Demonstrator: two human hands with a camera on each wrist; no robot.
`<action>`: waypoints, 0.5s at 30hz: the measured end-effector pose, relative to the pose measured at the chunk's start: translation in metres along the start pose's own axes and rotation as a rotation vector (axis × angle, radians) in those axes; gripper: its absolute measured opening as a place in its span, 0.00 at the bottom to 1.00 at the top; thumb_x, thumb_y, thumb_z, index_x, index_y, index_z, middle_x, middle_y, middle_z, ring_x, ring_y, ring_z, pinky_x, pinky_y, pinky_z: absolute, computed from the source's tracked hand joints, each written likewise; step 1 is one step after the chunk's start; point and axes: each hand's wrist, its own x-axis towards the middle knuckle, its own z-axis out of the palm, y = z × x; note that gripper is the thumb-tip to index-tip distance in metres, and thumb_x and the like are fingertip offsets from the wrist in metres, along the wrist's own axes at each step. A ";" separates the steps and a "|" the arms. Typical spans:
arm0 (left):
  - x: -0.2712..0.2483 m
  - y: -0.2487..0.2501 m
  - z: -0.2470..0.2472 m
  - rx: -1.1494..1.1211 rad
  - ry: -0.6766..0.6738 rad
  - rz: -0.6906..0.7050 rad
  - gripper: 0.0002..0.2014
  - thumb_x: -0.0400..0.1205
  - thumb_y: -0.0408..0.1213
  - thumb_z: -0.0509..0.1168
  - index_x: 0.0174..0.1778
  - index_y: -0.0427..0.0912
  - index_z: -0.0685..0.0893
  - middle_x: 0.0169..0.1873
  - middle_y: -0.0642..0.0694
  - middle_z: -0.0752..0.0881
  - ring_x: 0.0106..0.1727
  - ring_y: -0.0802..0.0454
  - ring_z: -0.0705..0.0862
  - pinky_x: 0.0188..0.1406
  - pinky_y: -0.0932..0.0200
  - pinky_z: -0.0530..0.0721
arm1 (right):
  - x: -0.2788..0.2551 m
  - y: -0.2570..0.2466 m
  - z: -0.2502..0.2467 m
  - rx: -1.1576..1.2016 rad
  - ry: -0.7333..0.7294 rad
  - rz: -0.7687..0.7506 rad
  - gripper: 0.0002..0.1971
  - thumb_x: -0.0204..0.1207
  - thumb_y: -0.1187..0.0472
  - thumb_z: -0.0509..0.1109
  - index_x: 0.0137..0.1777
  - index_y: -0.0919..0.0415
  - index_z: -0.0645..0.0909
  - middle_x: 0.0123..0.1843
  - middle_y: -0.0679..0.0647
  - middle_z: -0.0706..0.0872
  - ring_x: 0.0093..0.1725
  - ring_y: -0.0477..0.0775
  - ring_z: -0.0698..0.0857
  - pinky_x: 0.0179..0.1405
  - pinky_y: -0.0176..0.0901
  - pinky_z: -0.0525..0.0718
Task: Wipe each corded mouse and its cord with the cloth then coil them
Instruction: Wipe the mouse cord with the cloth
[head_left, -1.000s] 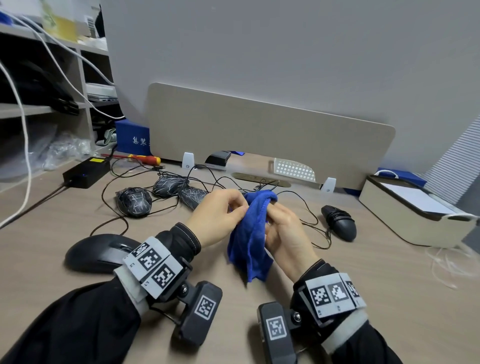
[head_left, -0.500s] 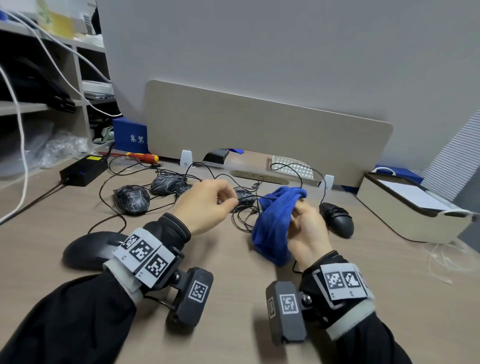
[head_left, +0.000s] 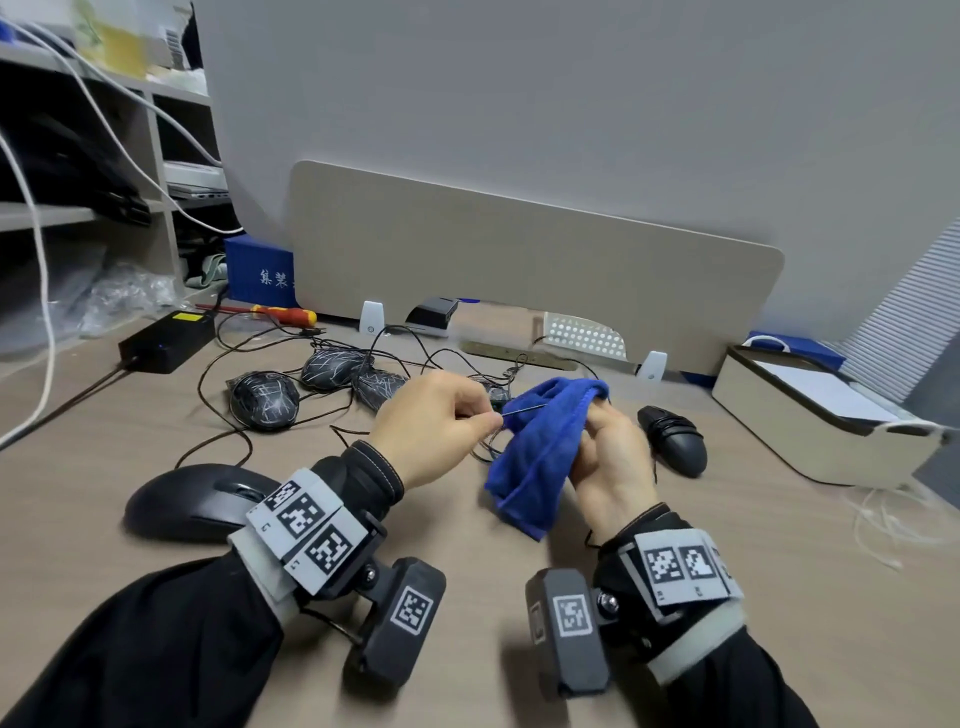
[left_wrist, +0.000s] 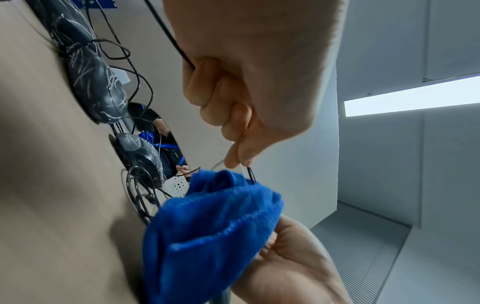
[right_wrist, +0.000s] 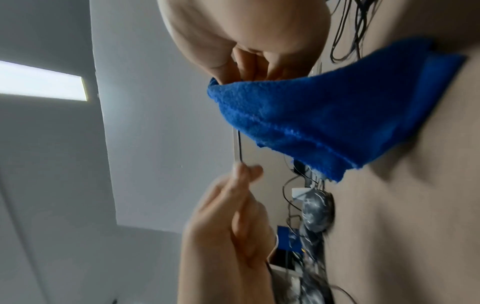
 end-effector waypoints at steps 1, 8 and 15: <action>0.000 -0.001 -0.002 -0.007 0.018 -0.026 0.12 0.69 0.53 0.66 0.25 0.52 0.83 0.21 0.59 0.82 0.30 0.54 0.80 0.38 0.50 0.84 | 0.003 -0.004 -0.004 0.043 0.032 -0.002 0.11 0.78 0.68 0.66 0.57 0.69 0.85 0.48 0.65 0.87 0.43 0.62 0.87 0.50 0.53 0.86; 0.005 -0.016 -0.014 0.007 0.135 -0.167 0.09 0.71 0.49 0.65 0.28 0.53 0.84 0.25 0.56 0.87 0.38 0.48 0.87 0.49 0.51 0.85 | 0.004 -0.005 -0.005 0.148 -0.005 0.010 0.21 0.73 0.64 0.71 0.67 0.66 0.83 0.63 0.68 0.87 0.63 0.66 0.87 0.69 0.58 0.80; 0.002 -0.001 -0.002 -0.110 0.049 -0.052 0.03 0.75 0.43 0.74 0.40 0.48 0.89 0.30 0.54 0.90 0.35 0.56 0.87 0.43 0.53 0.86 | -0.008 0.003 0.004 -0.011 -0.145 0.026 0.17 0.82 0.65 0.65 0.68 0.72 0.82 0.60 0.72 0.86 0.56 0.65 0.84 0.66 0.62 0.79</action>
